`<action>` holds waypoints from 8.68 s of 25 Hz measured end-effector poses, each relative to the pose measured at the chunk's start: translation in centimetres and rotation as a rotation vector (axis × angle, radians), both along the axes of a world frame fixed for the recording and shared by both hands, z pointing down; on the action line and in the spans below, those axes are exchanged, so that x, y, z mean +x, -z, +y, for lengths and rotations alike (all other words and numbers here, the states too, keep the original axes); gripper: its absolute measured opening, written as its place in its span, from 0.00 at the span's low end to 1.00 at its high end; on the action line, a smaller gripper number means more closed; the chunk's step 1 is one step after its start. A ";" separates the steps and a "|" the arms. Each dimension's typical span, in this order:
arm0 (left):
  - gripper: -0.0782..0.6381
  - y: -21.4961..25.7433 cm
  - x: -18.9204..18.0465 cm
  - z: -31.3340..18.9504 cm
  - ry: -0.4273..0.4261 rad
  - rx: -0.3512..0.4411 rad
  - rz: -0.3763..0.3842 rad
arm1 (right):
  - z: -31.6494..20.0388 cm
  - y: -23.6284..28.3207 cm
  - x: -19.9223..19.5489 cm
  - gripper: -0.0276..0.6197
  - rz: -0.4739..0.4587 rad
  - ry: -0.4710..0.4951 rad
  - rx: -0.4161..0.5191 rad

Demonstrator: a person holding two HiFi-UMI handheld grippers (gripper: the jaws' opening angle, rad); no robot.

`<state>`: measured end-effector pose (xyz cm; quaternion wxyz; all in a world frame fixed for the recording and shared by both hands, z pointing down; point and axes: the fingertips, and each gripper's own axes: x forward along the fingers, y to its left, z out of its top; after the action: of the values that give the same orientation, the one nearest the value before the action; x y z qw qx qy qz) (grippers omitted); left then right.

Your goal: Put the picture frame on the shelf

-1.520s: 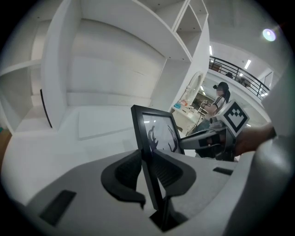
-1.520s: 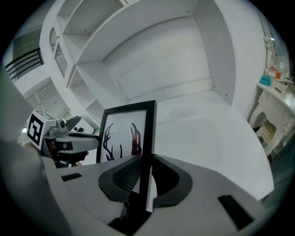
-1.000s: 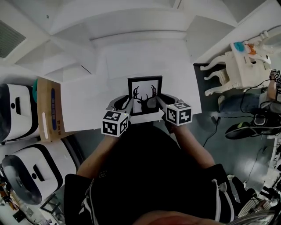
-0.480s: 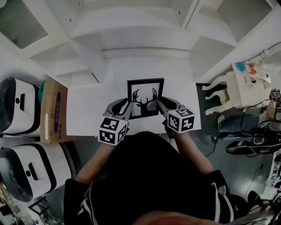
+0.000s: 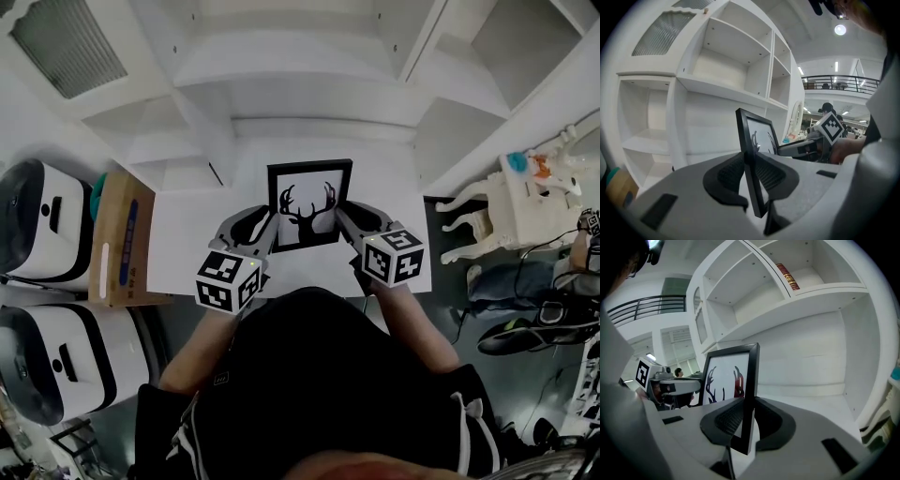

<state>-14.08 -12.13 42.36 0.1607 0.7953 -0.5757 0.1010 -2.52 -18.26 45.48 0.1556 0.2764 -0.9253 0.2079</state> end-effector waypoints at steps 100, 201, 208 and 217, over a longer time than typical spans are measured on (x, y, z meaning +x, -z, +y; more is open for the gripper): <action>0.22 28.4 -13.3 -11.0 0.190 0.653 -0.166 | -14.9 30.4 -15.8 0.17 -0.212 0.159 0.567; 0.21 26.2 -17.8 -14.1 0.362 0.634 0.075 | -13.5 29.1 -27.4 0.12 -0.174 0.492 0.550; 0.21 26.0 -17.7 -13.3 0.365 0.639 0.069 | -11.5 27.7 -26.9 0.14 -0.103 0.599 0.577; 0.21 24.8 -18.1 -12.7 0.357 0.620 0.108 | -11.4 27.1 -28.1 0.19 -0.072 0.585 0.600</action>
<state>-32.15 -24.81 17.57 -0.0429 0.6975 -0.6994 -0.1502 -30.65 -29.68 18.39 0.0882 0.0274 -0.9892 -0.1139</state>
